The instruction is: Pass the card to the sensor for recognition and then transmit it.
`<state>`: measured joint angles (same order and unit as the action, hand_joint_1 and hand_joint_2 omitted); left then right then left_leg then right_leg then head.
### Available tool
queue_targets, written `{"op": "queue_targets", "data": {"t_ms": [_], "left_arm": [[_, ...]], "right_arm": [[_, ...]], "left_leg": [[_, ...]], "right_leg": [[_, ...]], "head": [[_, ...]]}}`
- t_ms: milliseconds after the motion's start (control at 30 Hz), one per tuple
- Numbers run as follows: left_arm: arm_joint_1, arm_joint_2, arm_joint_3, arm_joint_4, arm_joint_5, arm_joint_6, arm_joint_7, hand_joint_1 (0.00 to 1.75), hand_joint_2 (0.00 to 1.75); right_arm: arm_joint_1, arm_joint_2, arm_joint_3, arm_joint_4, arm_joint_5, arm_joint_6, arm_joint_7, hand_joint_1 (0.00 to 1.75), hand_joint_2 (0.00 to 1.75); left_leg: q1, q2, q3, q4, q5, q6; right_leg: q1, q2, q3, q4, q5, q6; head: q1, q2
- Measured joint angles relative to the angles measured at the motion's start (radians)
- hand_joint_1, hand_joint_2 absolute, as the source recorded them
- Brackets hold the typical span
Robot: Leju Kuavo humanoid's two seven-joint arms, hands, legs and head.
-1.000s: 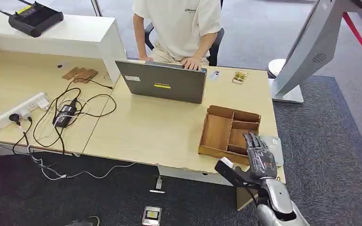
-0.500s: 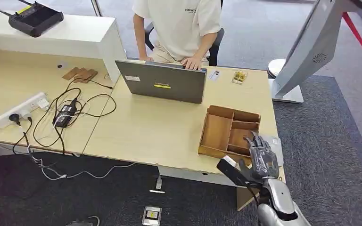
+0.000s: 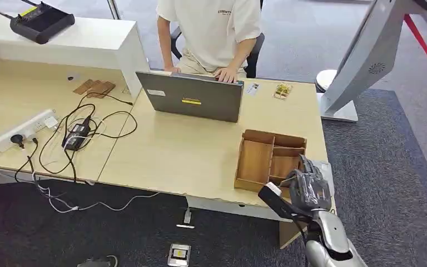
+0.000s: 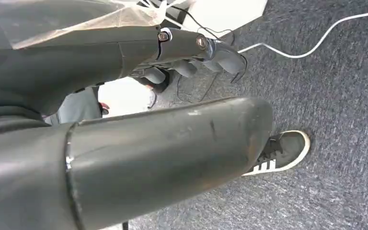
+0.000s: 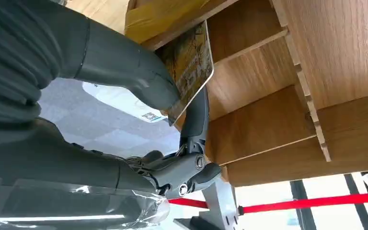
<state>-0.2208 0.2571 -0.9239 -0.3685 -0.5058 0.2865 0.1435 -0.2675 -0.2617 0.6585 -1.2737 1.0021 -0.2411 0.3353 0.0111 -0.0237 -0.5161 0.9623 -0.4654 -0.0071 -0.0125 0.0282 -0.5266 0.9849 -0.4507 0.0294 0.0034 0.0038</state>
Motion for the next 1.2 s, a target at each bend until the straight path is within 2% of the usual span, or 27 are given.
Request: {"op": "queue_targets", "data": {"t_ms": [33,167,333,467,633,833,1200], "left_arm": [[0.000,0.000,0.000,0.000,0.000,0.000,0.000,0.00,0.00],[0.005,0.000,0.000,0.000,0.003,0.007,-0.001,0.00,0.00],[0.019,0.000,0.001,0.000,0.016,0.019,0.001,0.00,0.00],[0.032,0.000,0.001,-0.001,0.023,0.031,0.004,0.00,0.00],[0.039,0.000,0.001,-0.001,0.030,0.047,0.004,0.00,0.00],[0.033,0.000,0.001,-0.001,0.027,0.045,-0.001,0.00,0.00],[0.016,0.000,0.001,-0.001,0.013,0.034,-0.009,0.00,0.00]], "right_arm": [[0.000,0.000,0.000,0.000,0.000,0.000,0.000,1.62,1.75],[0.006,0.000,0.000,-0.002,0.000,0.002,0.000,1.62,1.75],[0.013,0.001,0.001,-0.013,0.004,0.010,0.001,1.75,1.75],[0.013,0.003,0.001,-0.015,0.020,0.006,-0.004,1.75,1.75],[0.003,0.007,-0.009,-0.033,0.041,-0.047,-0.014,1.75,1.75],[-0.060,-0.006,-0.051,-0.105,0.044,-0.111,0.010,1.75,1.75],[-0.158,-0.040,-0.109,-0.168,0.021,-0.162,0.031,1.75,1.75]], "left_leg": [[0.000,0.000,0.000,0.000,0.000,0.000],[0.000,0.000,0.000,0.000,0.000,0.000],[0.000,0.000,0.000,0.000,0.000,0.000],[0.000,0.000,0.000,0.000,0.000,0.000],[0.000,0.000,0.000,0.000,0.000,0.000],[0.000,0.000,0.000,0.000,0.000,0.000],[0.000,0.000,0.000,0.000,0.000,0.000]], "right_leg": [[0.000,0.000,0.000,0.000,0.000,0.000],[0.000,0.000,0.000,0.000,0.000,0.000],[0.000,0.000,0.000,0.000,0.000,0.000],[0.000,0.000,0.000,0.000,0.000,0.000],[0.000,0.000,0.000,0.000,0.000,0.000],[0.000,0.000,0.000,0.000,0.000,0.000],[0.000,0.000,0.000,0.000,0.000,0.000]], "head": [[0.000,0.000],[0.000,0.000],[0.000,0.000],[0.000,0.000],[0.000,0.000],[0.000,0.000],[0.000,0.000]]}}
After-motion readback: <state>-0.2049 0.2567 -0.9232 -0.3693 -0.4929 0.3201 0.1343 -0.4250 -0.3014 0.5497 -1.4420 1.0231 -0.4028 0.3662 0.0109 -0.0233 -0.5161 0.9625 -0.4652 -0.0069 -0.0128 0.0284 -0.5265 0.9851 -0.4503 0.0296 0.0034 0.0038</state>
